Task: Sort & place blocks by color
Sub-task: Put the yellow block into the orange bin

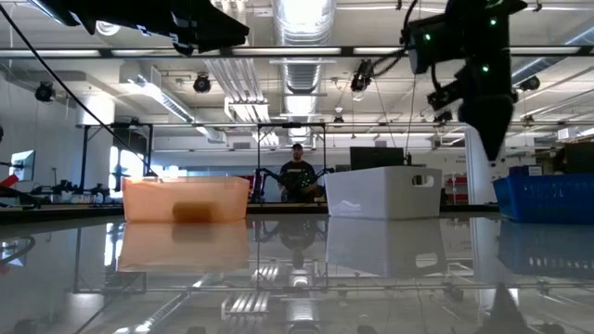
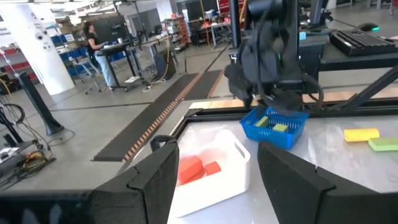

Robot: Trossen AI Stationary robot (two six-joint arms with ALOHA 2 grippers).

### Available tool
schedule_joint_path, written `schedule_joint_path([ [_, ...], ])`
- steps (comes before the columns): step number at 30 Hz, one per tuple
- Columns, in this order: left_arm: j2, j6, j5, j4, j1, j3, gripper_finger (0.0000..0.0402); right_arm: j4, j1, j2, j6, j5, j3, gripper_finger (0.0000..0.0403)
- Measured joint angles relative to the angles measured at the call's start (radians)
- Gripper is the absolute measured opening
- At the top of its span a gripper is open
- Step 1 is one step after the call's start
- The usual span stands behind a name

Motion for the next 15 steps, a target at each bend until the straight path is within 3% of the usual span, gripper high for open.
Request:
schedule_joint_path([
  [7, 0.000, 0.019, -0.001, 0.023, 0.003, 0.000, 0.0203, 0.171, 0.000, 0.000, -0.175, -0.003, 0.133, 0.0117],
  [15, 0.000, -0.075, 0.003, 0.053, -0.003, 0.000, 0.0203, 0.303, 0.031, 0.000, -0.199, -0.258, 0.223, 0.0067],
])
